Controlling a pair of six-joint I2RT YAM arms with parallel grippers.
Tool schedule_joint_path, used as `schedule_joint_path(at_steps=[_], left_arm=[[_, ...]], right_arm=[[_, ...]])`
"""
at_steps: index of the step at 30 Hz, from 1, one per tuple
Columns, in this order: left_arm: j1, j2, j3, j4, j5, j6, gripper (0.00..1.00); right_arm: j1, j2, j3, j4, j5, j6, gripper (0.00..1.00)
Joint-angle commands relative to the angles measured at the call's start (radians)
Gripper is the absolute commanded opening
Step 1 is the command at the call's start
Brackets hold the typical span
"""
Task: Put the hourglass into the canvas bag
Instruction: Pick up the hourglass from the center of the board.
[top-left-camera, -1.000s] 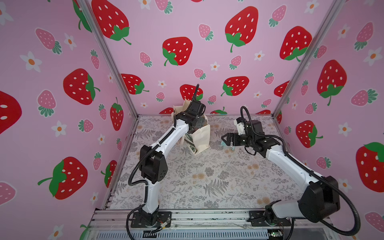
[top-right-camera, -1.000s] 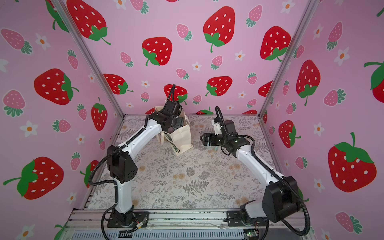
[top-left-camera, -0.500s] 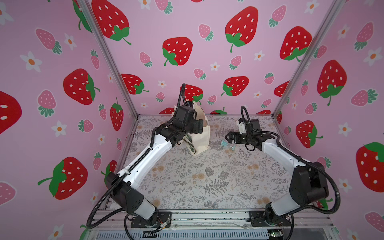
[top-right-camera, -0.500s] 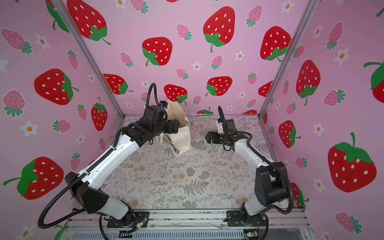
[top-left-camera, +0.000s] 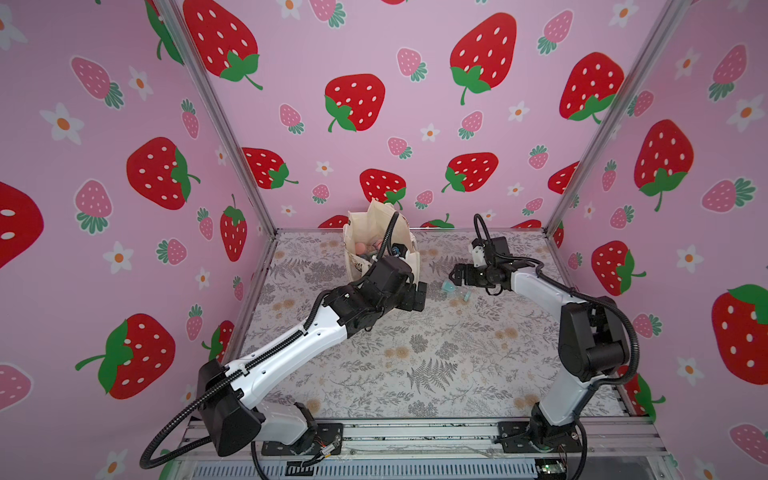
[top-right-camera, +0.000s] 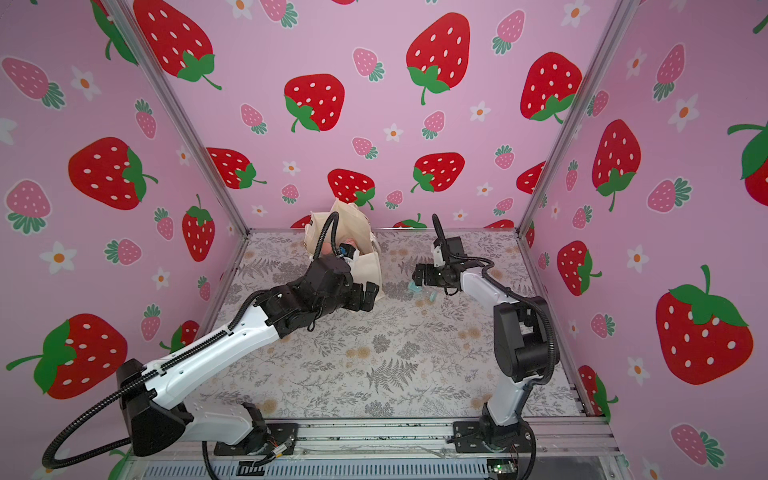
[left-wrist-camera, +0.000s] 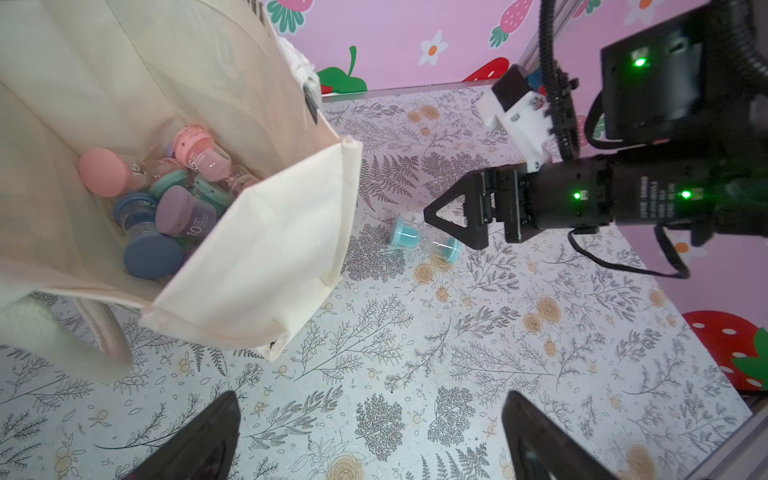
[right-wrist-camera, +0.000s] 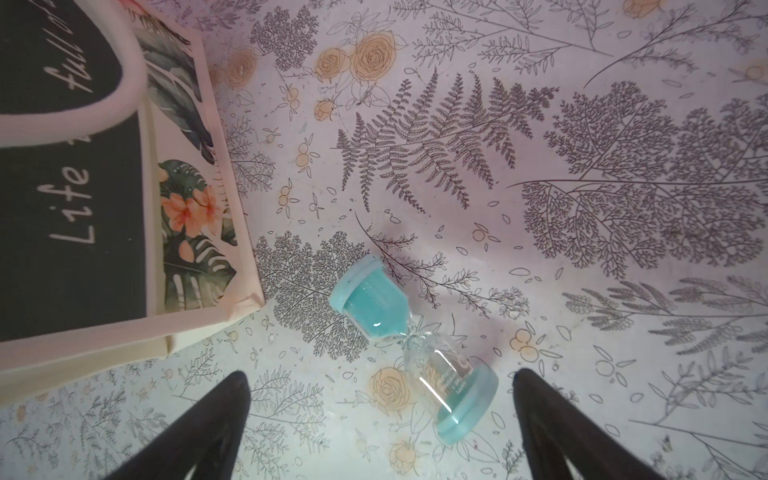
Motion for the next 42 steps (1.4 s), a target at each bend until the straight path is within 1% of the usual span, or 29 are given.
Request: schedule_joint_path(at_steps=[1, 10, 14, 19, 21, 30, 36, 42], left_arm=[[-0.013, -0.021, -0.03, 0.03, -0.044, -0.063, 0.99], [-0.028, -0.062, -0.109, 0.062, -0.047, -0.117, 0.99], [-0.029, -0.076, -0.131, 0.075, -0.045, -0.125, 0.99], [-0.029, -0.08, -0.144, 0.076, -0.055, -0.14, 0.99], [-0.03, -0.084, -0.149, 0.079, -0.053, -0.141, 0.99], [-0.028, -0.091, -0.165, 0.071, -0.078, -0.139, 0.99], [-0.028, -0.105, -0.18, 0.068, -0.092, -0.144, 0.99], [-0.029, -0.122, -0.193, 0.064, -0.112, -0.145, 0.99]], right_arm=[[-0.011, 0.025, 0.023, -0.006, 0.001, -0.028, 0.99], [-0.011, 0.059, 0.003, -0.013, 0.01, -0.049, 0.99], [-0.011, 0.078, -0.002, -0.011, -0.032, -0.076, 0.99], [-0.01, 0.11, 0.02, -0.018, -0.028, -0.121, 0.99], [-0.008, 0.116, 0.016, -0.016, -0.051, -0.12, 0.99], [0.041, 0.048, -0.091, -0.005, -0.057, -0.116, 0.99], [0.097, 0.002, -0.132, -0.017, -0.015, -0.122, 0.9], [0.134, 0.016, -0.138, -0.033, 0.026, -0.142, 0.81]])
